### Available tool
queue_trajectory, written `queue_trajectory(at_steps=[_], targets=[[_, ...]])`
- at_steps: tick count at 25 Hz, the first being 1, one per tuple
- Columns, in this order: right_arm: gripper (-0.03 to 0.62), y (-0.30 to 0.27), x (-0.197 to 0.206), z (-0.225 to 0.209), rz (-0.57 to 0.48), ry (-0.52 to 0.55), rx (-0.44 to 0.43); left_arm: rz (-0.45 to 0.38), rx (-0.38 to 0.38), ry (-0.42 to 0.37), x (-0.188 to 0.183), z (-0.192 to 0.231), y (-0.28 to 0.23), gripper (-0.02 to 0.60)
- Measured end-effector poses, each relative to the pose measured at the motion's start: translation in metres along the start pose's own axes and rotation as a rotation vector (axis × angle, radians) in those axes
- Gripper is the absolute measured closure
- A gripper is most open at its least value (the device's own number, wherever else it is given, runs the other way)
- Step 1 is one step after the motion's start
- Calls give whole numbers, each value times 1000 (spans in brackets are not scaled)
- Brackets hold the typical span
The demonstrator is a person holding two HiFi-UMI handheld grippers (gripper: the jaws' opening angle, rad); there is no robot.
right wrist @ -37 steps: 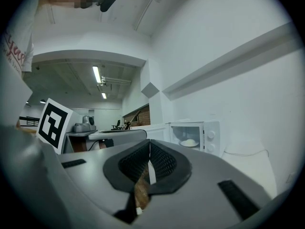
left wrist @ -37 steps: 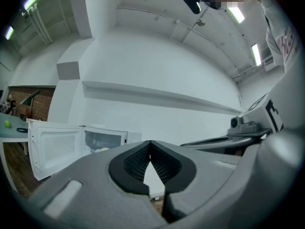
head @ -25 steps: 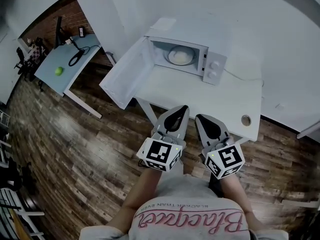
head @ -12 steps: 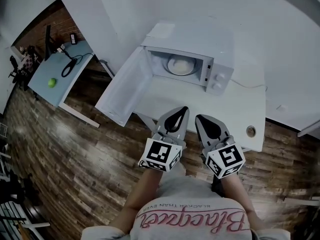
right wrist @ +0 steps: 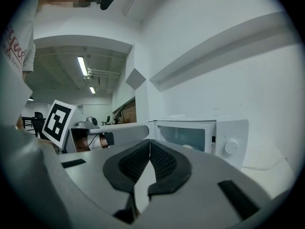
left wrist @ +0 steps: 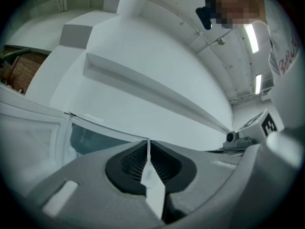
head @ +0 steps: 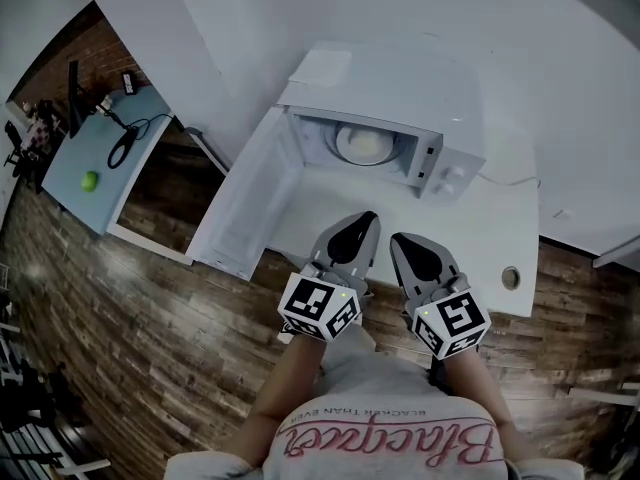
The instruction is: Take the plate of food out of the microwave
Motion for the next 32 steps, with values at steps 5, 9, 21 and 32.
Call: queue_trajectory(at_steps=[5, 9, 21, 32], targets=[[582, -29, -1, -9, 18, -10, 26, 109, 9, 105, 16, 33, -20, 574], [582, -49, -2, -16, 27, -18, 53, 166, 66, 149, 24, 48, -34, 574], [583, -91, 5, -35, 52, -59, 119, 140, 116, 242, 30, 89, -62, 575], [582, -104, 12, -48, 84, -81, 128, 199, 41, 397, 55, 120, -87, 574]])
Point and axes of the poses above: the fingertips, and each gripper's own axes: y backward along the fingers, z to its left, x out of its underside, the point moved 1 cm from there along y, backward along the fingers, and after that the axes turned 2 degrees about z, right-handed, at the moved point
